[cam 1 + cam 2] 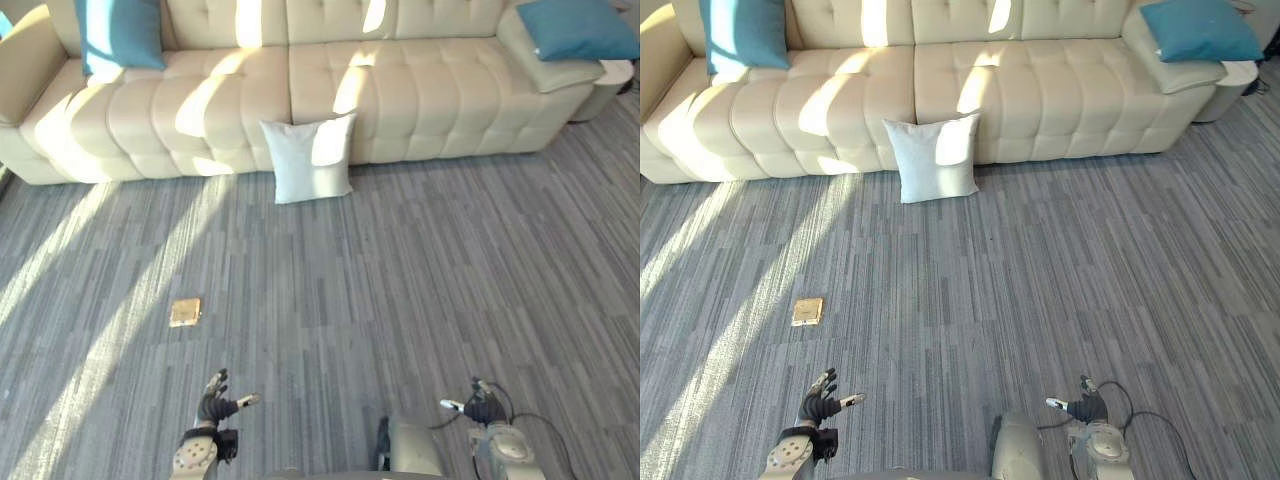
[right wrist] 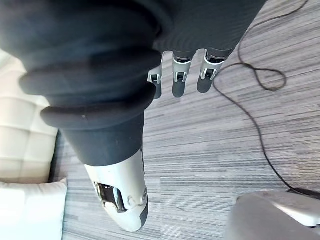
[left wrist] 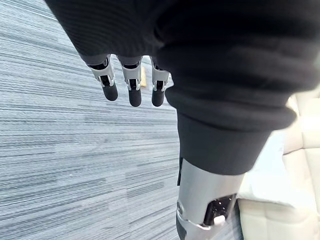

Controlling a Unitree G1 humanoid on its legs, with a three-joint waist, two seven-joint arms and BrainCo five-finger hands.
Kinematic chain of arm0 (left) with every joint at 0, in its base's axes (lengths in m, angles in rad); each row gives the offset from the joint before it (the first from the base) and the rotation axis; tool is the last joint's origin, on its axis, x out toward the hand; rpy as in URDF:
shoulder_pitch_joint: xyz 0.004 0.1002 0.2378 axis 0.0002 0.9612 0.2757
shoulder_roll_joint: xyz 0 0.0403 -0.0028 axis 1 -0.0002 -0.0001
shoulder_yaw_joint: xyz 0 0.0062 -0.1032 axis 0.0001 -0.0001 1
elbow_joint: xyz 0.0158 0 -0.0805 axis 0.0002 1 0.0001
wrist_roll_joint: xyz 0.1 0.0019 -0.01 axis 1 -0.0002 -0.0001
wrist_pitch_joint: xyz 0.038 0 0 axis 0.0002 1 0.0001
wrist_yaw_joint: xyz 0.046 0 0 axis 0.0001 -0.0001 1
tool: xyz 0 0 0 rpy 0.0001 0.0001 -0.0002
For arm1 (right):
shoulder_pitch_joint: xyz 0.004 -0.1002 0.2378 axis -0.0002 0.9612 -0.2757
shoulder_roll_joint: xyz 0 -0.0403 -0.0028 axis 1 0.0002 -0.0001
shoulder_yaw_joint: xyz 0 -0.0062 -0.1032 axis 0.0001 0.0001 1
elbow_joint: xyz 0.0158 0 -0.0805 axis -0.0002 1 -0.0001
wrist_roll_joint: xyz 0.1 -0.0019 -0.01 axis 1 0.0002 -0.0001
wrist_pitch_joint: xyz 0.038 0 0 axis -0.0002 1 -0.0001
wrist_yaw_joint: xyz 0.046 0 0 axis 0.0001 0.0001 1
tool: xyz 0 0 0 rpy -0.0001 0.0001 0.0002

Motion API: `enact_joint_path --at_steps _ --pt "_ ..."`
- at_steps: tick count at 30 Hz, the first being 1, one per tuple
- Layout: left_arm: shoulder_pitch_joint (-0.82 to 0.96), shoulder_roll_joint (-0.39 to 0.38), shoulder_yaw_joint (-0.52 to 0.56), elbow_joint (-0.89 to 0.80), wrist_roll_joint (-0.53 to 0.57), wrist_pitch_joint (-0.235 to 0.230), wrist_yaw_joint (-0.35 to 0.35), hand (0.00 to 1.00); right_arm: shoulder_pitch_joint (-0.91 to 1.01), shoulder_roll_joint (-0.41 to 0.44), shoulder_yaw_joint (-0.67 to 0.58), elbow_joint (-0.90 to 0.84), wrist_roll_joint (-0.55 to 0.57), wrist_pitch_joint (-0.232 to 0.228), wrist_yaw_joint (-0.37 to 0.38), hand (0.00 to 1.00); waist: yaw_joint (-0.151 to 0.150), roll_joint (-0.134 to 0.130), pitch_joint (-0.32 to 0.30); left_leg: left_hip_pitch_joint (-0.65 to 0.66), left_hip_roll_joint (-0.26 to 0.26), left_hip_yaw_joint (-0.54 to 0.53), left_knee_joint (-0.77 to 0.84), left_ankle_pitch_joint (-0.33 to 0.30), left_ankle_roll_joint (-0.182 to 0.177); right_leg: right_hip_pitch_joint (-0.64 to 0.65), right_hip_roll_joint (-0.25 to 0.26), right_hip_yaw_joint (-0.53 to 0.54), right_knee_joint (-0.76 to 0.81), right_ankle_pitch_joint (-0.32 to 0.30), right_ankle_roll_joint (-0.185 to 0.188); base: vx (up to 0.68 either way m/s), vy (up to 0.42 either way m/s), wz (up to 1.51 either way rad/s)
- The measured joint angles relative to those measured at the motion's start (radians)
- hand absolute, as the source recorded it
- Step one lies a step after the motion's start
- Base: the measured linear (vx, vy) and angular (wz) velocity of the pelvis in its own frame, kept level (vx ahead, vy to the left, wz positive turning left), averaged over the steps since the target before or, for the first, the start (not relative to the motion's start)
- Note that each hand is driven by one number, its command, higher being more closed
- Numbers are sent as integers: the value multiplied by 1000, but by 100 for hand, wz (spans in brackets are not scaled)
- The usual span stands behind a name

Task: Pick up cushions and gather them together orderly.

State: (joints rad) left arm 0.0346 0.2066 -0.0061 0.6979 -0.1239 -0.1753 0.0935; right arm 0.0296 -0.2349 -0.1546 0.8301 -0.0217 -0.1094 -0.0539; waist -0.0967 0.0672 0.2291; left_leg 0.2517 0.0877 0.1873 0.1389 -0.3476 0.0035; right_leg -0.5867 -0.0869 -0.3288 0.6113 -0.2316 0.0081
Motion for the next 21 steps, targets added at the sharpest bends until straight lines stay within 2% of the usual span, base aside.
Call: enact_joint_path --at_steps 1,2,3,4,5,6,7,8,9,10,11,12,14,15,16,17,18,19,20,21 --pt "-11 3 0 2 -1 -4 1 0 6 -1 0 -1 10 0 0 0 -4 -13 -1 33 0 -3 -3 -1 -44 -7 15 4 -143 98 -9 750 -190 46" --pt "-15 2 -2 4 -2 -6 1 0 36 -6 0 -9 13 0 0 0 -8 -34 -3 88 -5 -14 3 -12 -92 -1 20 27 -239 281 -67 808 -193 41" --pt "-24 -14 -4 16 -2 -6 1 0 33 -19 -9 -11 13 4 0 0 -10 -7 6 114 20 -27 23 -13 -103 -15 20 22 -132 293 -115 946 -211 50" --pt "-37 -19 -4 23 -1 -6 -4 0 17 -11 -35 -13 14 7 1 0 -26 -5 7 98 33 -35 90 58 -201 -29 -7 21 -10 202 -125 904 -217 39" --pt "-37 -23 -14 26 -1 -7 -5 0 15 -12 -36 -29 14 4 2 0 -32 -6 7 71 35 -40 185 185 -214 -4 -23 19 41 150 -129 869 -233 35" --pt "-37 -27 -13 33 -1 -7 -5 0 15 -12 -36 -32 13 2 4 0 -32 -7 7 44 38 -40 254 272 -220 32 -24 19 32 121 -124 743 -254 21" --pt "-32 -34 -13 46 0 -7 -5 0 15 -11 -33 -31 14 3 7 0 -26 -8 11 -45 72 -39 475 386 -240 139 -8 21 -52 69 -109 575 -210 18" --pt "-30 -36 -11 46 0 -8 -5 0 15 -7 -32 -31 14 3 9 0 -23 -13 16 -110 105 -28 622 368 -232 191 7 20 -96 68 -108 684 -238 14" --pt "-25 -37 1 47 0 -8 -7 0 14 2 -27 -30 24 2 9 0 -15 -10 19 -222 170 22 862 301 -191 311 38 16 -187 67 -109 622 -189 -5" --pt "-13 -37 5 45 0 -8 -7 0 14 8 -28 -24 34 -1 8 0 6 -32 27 -303 204 80 963 242 -116 424 51 25 -268 67 -109 607 -159 -15" --pt "-5 -36 6 45 -1 -8 -7 0 13 10 -28 -22 44 -2 5 0 17 -43 28 -345 212 117 971 214 -94 479 54 31 -311 67 -108 586 -112 -25" --pt "10 -36 9 39 -1 -8 -8 0 9 10 -29 -21 60 -2 -1 0 31 -61 29 -422 218 181 928 188 -66 559 55 46 -386 71 -102 666 -61 -39" --pt "44 -38 13 25 -1 -7 -9 0 -10 9 -34 -19 60 -2 -8 0 59 -68 32 -532 205 251 707 164 -69 658 58 90 -465 80 -87 652 -7 -76" --pt "71 -41 19 23 -2 -6 -8 0 -20 12 -36 -13 59 -2 -8 0 69 -71 34 -560 178 252 511 169 -77 701 57 120 -486 81 -75 441 55 -89" --pt "82 -41 19 23 -2 -5 -8 0 -19 14 -36 -13 59 -2 -8 0 73 -70 32 -561 155 250 398 186 -91 730 52 131 -500 72 -57 566 120 -97" --pt "96 -49 18 22 -2 -5 -8 0 -6 7 -37 -17 58 -3 -9 0 83 -64 29 -561 125 229 208 242 -97 777 53 150 -526 42 -12 465 145 -70" --pt "103 -54 17 22 -2 -5 -8 0 5 0 -37 -20 58 -3 -10 0 85 -47 19 -565 121 217 153 283 -91 798 59 154 -532 22 7 624 263 -87" --pt "118 -62 18 23 -2 -5 -7 0 25 -8 -37 -24 57 -2 -11 0 91 -13 -5 -575 114 177 164 406 24 828 62 172 -510 -38 39 785 372 -50" --pt "108 -54 20 34 -1 -3 -7 0 40 11 -35 -23 51 -1 -12 0 76 -55 -21 -578 67 178 227 328 47 825 0 177 -435 -64 70 796 382 -23" --pt "98 -57 18 34 -1 -3 -8 0 50 14 -36 -19 50 -1 -10 0 62 -67 -27 -576 45 175 238 303 63 796 -27 171 -353 -73 87 773 357 30"
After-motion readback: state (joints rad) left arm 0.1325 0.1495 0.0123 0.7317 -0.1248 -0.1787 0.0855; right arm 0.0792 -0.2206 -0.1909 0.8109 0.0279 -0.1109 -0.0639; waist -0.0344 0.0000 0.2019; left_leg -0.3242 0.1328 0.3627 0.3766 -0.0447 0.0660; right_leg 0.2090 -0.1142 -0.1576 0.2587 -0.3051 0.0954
